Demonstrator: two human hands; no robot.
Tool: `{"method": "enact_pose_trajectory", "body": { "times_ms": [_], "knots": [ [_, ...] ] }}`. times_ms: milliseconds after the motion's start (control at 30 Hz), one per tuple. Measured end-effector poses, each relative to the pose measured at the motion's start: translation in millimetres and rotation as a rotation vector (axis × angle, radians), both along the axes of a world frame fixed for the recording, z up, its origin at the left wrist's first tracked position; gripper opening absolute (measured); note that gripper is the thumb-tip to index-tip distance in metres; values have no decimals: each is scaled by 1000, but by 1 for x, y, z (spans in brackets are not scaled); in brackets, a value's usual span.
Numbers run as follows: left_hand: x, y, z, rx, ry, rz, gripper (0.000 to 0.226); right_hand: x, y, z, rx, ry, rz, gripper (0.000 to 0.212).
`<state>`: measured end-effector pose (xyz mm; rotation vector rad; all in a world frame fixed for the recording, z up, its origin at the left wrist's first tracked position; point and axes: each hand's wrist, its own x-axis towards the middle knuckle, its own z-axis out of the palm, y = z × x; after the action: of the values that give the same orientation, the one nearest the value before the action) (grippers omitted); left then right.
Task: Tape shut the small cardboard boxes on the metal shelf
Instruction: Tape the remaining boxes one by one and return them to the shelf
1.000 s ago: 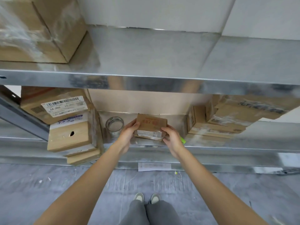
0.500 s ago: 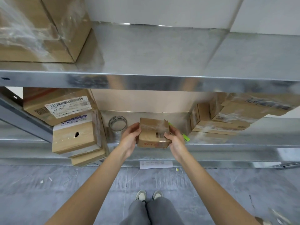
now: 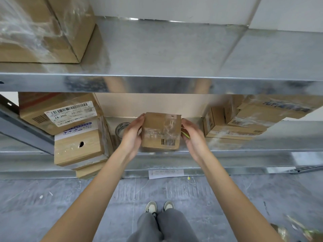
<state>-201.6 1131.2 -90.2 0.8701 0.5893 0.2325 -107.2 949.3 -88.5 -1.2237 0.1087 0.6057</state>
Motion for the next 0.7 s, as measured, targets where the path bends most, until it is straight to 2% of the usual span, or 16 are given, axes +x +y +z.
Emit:
{"method": "enact_pose_trajectory", "body": {
  "times_ms": [100, 267, 500, 633, 700],
  "knots": [
    [-1, -8, -3, 10, -4, 29, 33, -7, 0, -4, 15, 29, 30, 29],
    [0, -18, -25, -23, 93, 63, 36, -19, -5, -21, -4, 34, 47, 27],
    [-1, -21, -39, -52, 124, 104, 17, -23, -8, -34, -29, -5, 67, 33],
    [1, -18, -45, 18, 126, 84, 11, -21, -5, -41, -139, -35, 20, 36],
    [4, -15, -50, 147, 188, 110, 6, -21, -6, -44, -237, -47, 33, 38]
  ]
}}
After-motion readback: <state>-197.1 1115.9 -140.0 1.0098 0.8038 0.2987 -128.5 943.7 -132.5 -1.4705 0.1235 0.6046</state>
